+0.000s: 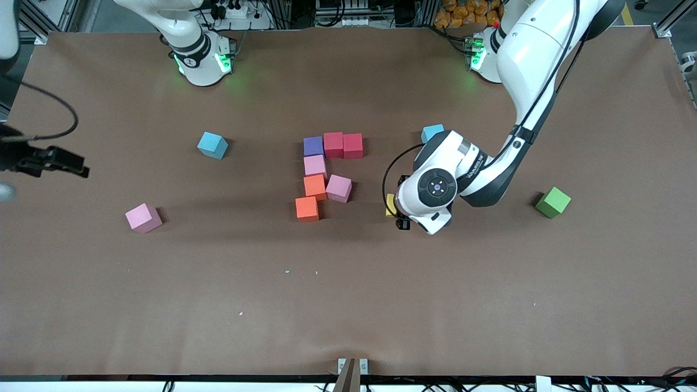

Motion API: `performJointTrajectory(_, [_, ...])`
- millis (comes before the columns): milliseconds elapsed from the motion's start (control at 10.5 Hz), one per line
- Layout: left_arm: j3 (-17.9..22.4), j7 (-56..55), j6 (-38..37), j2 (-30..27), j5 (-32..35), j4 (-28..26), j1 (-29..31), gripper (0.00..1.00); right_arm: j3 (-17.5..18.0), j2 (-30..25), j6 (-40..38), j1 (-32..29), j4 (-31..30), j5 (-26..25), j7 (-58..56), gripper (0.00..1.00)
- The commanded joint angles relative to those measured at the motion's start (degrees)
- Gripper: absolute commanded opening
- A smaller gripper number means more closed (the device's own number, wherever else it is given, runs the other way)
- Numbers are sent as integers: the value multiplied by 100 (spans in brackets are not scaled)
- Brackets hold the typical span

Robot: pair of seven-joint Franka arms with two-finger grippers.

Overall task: Arrange 11 blocks into digit 3
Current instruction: 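Withdraw the right gripper past the pink cube away from the cluster, then carry the yellow cube with the left gripper to the cube cluster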

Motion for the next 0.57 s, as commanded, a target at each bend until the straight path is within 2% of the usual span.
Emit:
performJointTrajectory(0, [-1,-520,-35,-184,15,-97,71,4,-35,-185,-46,20,-32,87,-15,100])
performJointTrajectory(95, [8,-581,-17,-175,15,-88,28,0,-44,-168,224,20,-93,87,20,100])
performJointTrajectory(285, [26,-931,71,-149,32,-80,-34,0,-53,-168,525,-76,-269,95,29,100])
performJointTrajectory(475, [8,-1651,229,-166,225,-115,-191,0,-70,-177,220,-85,-269,358,12,100])
